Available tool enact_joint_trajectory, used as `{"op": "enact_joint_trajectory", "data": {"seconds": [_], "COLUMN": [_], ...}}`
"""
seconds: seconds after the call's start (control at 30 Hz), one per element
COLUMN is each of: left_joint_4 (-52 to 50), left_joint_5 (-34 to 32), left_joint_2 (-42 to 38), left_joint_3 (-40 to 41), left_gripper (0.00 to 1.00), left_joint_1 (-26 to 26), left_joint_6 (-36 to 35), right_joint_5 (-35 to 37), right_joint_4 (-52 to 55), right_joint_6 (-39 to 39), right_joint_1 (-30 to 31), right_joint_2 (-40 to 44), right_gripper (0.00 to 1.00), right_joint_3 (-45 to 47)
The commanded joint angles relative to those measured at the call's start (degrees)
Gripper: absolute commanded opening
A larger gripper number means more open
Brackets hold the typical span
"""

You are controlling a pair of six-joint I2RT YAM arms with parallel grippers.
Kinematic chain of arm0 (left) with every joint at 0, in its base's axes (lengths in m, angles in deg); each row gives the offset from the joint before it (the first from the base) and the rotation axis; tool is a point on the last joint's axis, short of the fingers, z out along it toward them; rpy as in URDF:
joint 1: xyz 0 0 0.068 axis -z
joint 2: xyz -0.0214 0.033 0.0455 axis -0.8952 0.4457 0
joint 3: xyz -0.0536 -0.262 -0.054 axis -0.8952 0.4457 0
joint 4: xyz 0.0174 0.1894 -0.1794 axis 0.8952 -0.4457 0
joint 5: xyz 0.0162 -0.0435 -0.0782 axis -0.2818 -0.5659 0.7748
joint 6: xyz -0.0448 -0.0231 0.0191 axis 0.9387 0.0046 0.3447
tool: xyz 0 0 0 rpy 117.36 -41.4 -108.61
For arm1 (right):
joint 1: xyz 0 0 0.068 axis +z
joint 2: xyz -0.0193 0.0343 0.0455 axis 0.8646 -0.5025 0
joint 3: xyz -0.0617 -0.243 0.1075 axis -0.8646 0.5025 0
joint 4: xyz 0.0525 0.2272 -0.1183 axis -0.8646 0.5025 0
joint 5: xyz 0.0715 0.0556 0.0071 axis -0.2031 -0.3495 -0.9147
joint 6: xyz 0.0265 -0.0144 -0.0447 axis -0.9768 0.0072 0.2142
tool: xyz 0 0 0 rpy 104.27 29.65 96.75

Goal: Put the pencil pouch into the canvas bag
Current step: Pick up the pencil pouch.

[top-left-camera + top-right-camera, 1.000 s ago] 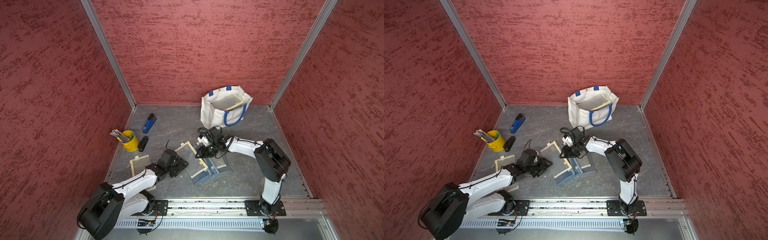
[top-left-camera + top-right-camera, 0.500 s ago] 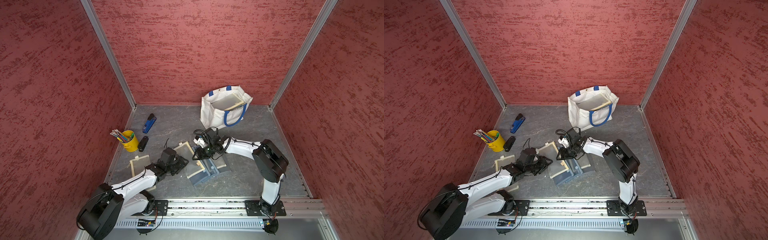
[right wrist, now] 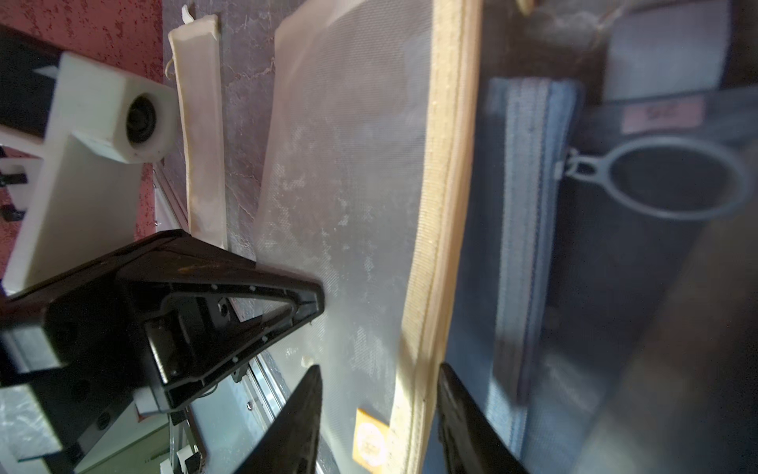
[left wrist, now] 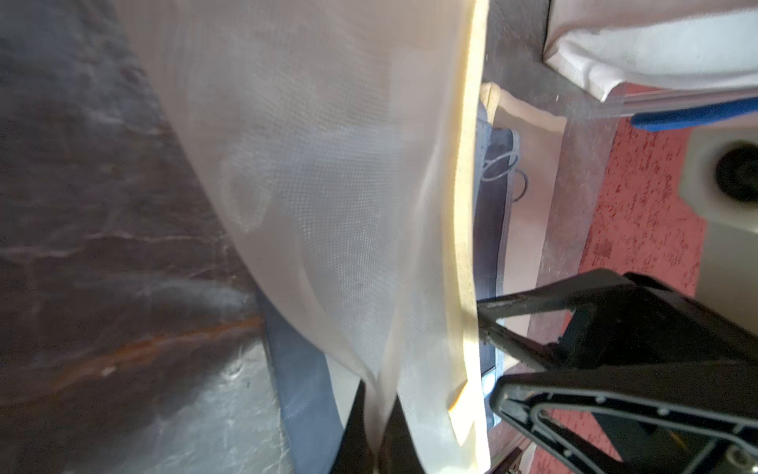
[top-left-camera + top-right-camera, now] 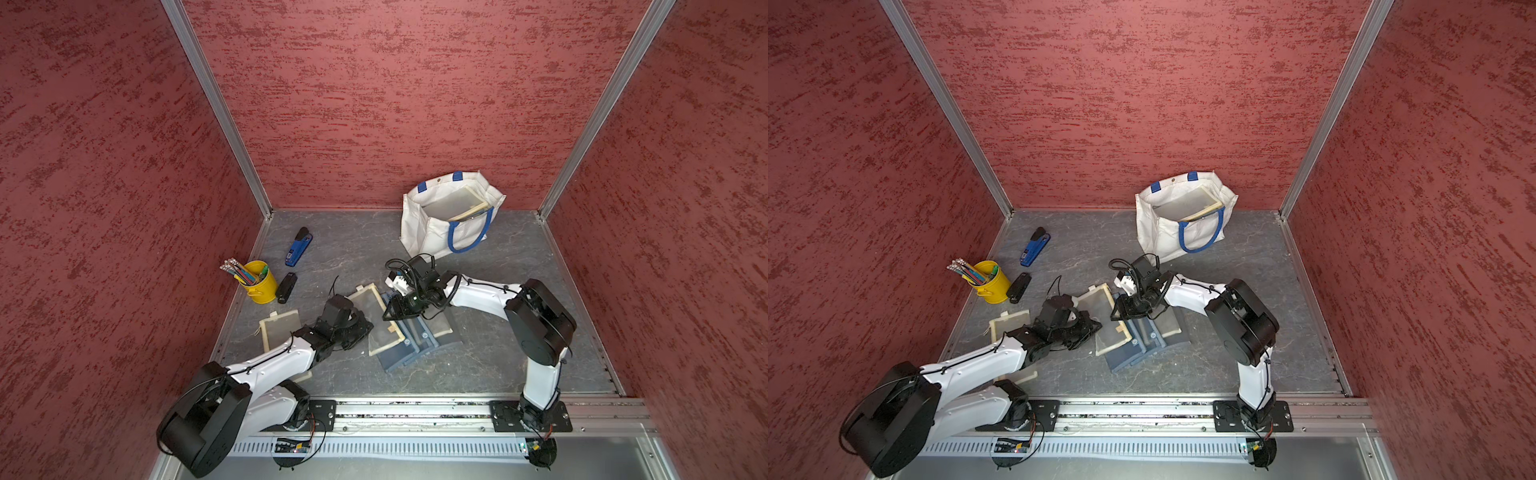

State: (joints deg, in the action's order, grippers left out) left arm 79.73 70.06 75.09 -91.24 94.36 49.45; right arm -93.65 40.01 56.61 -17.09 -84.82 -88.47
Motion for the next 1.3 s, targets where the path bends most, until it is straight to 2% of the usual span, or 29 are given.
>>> {"op": "enact_joint_trajectory", "data": {"seconds": [0.0, 0.1, 0.3, 0.53, 0.7, 0.83, 0.93, 1.23, 1.27], "left_joint_4": [-6.06, -11.13, -14.71, -13.47, -10.81, -9.31, -8.39, -10.29, -10.59], "left_joint_5": [-1.67, -1.19, 1.01, 4.32, 6.07, 7.10, 7.37, 6.52, 6.34], "left_joint_2": [-5.31, -9.87, -13.94, -12.15, -10.11, -8.04, -6.87, -4.37, -4.24], "left_joint_3": [-3.66, -6.83, -13.49, -20.15, -22.76, -23.58, -23.86, -26.00, -26.29], "left_gripper": [0.00, 0.00, 0.00, 0.00, 0.00, 0.00, 0.00, 0.00, 0.03], "left_joint_1": [-0.57, -1.37, -2.26, -2.35, -2.27, -2.09, -2.00, -2.01, -2.00], "left_joint_6": [-4.99, -9.34, -16.77, -22.59, -23.80, -24.04, -24.07, -25.31, -25.41], "right_joint_5": [1.60, 1.66, -1.94, -8.23, -9.54, -12.14, -13.47, -14.56, -14.62], "right_joint_4": [4.92, 8.42, 11.92, 9.61, 9.08, 4.02, 1.86, 0.89, 1.79], "right_joint_6": [1.14, 1.00, -1.64, -6.29, -7.77, -10.63, -11.67, -11.86, -11.31], "right_joint_1": [0.11, -0.91, -4.98, -8.63, -8.99, -8.99, -9.08, -11.79, -12.30], "right_joint_2": [2.76, 4.94, 7.36, 7.93, 7.24, 7.96, 8.16, 9.02, 8.81], "right_gripper": [0.55, 0.63, 0.71, 0.73, 0.72, 0.71, 0.65, 0.16, 0.11], "right_joint_3": [-3.78, -7.68, -16.23, -20.46, -19.27, -16.53, -15.11, -15.27, -16.11]}}
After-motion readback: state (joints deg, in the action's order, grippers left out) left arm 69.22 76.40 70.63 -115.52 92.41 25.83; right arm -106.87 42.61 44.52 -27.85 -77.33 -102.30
